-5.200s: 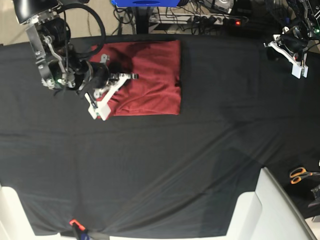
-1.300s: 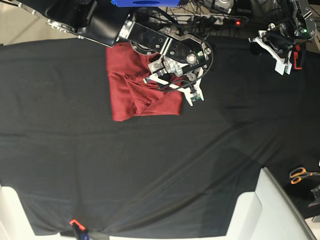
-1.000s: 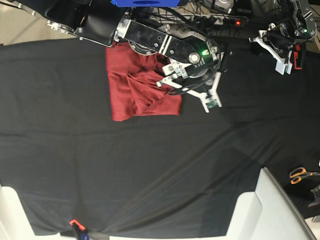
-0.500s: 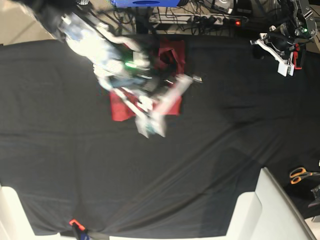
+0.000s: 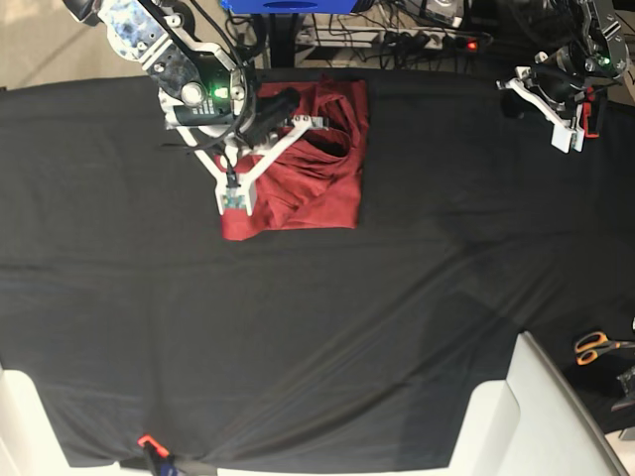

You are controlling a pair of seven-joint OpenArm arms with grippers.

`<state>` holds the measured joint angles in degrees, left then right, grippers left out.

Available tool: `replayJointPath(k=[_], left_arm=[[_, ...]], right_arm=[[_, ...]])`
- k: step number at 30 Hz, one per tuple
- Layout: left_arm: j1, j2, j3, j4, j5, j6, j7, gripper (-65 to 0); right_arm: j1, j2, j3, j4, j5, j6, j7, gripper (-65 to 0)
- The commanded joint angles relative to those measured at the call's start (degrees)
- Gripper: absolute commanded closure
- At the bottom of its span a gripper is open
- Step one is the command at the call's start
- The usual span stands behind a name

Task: Fold the T-shirt properly
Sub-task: 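Grasp the shirt's collar edge with the right gripper and tuck it under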

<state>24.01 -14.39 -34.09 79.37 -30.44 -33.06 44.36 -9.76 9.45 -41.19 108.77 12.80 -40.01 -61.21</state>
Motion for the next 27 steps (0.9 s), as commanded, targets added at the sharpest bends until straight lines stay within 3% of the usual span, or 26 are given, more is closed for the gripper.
replayJointPath(k=[1, 12, 19, 27], left_arm=[[0.30, -0.86, -0.51, 0.67, -0.90, -0.30, -0.71, 0.0], [0.47, -0.86, -0.60, 0.67, -0.90, -0.30, -0.71, 0.0], [0.56, -0.86, -0.60, 0.67, -0.90, -0.30, -0.71, 0.0], [0.65, -0.86, -0.68, 0.67, -0.90, -0.30, -0.71, 0.0]], right_arm=[[0.31, -0.18, 0.09, 0.02, -0.01, 0.01, 1.74, -0.8], [1.19, -0.18, 0.09, -10.71, 0.26, 0.01, 9.21, -0.8], [3.56, -0.44, -0.26, -10.79, 0.35, 0.01, 9.21, -0.8], [5.06, -3.87, -0.26, -11.23, 0.26, 0.01, 9.12, -0.8]])
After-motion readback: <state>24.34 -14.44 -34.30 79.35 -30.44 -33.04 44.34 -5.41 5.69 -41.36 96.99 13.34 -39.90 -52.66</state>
